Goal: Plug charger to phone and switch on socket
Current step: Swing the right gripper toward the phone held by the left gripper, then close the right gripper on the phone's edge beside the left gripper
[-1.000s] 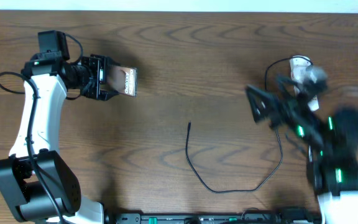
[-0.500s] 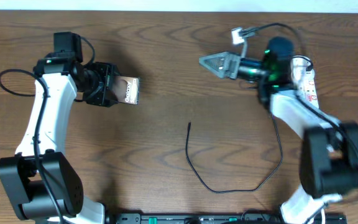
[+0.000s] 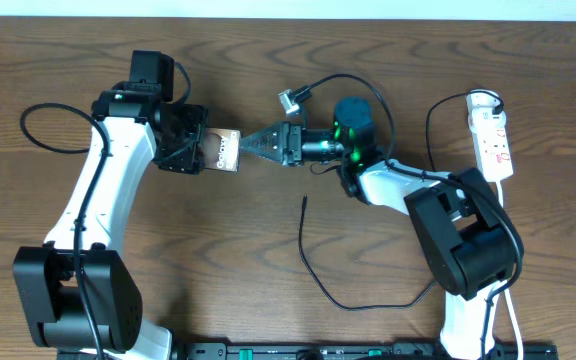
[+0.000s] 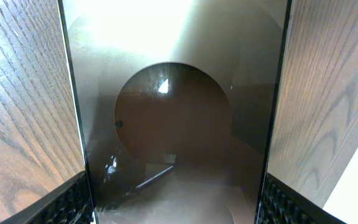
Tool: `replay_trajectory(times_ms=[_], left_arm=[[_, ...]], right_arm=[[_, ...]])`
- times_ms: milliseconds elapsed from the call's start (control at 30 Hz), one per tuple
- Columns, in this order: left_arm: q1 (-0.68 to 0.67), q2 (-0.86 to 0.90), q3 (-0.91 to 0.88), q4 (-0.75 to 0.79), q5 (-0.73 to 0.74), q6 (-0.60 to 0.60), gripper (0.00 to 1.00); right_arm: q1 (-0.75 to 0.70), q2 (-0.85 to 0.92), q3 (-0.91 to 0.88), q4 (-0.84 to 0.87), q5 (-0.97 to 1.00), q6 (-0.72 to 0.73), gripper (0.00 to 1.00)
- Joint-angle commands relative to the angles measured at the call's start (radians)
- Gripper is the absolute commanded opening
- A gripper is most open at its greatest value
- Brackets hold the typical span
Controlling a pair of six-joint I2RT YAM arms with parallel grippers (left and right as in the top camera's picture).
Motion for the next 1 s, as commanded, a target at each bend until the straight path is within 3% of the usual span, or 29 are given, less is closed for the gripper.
replay_trajectory(times_ms=[0, 567, 767, 867, 967], left_arm=[[-0.017, -0.036, 0.012, -0.002, -0.045, -0.026, 0.07], [-0.090, -0.036, 0.012, -0.003, -0.045, -0.055, 0.07], [-0.090, -0.036, 0.012, -0.003, -0.045, -0.055, 0.07], [-0.091, -0.036, 0.012, -0.006, -0.045, -0.055, 0.07], [-0.097, -0.035, 0.012, -0.012, -0.049, -0.054, 0.07]], right_arm=[[0.029, 0.003, 0.012, 0.002, 0.063, 0.015, 0.99], [0.114, 0.003, 0.012, -0.123, 0.193, 0.015, 0.94], [0.115, 0.003, 0.012, -0.123, 0.199, 0.015, 0.67], [0.115, 0.003, 0.012, -0.123, 0.199, 0.015, 0.59], [0.115, 0.003, 0.012, -0.123, 0.200, 0.014, 0.57]])
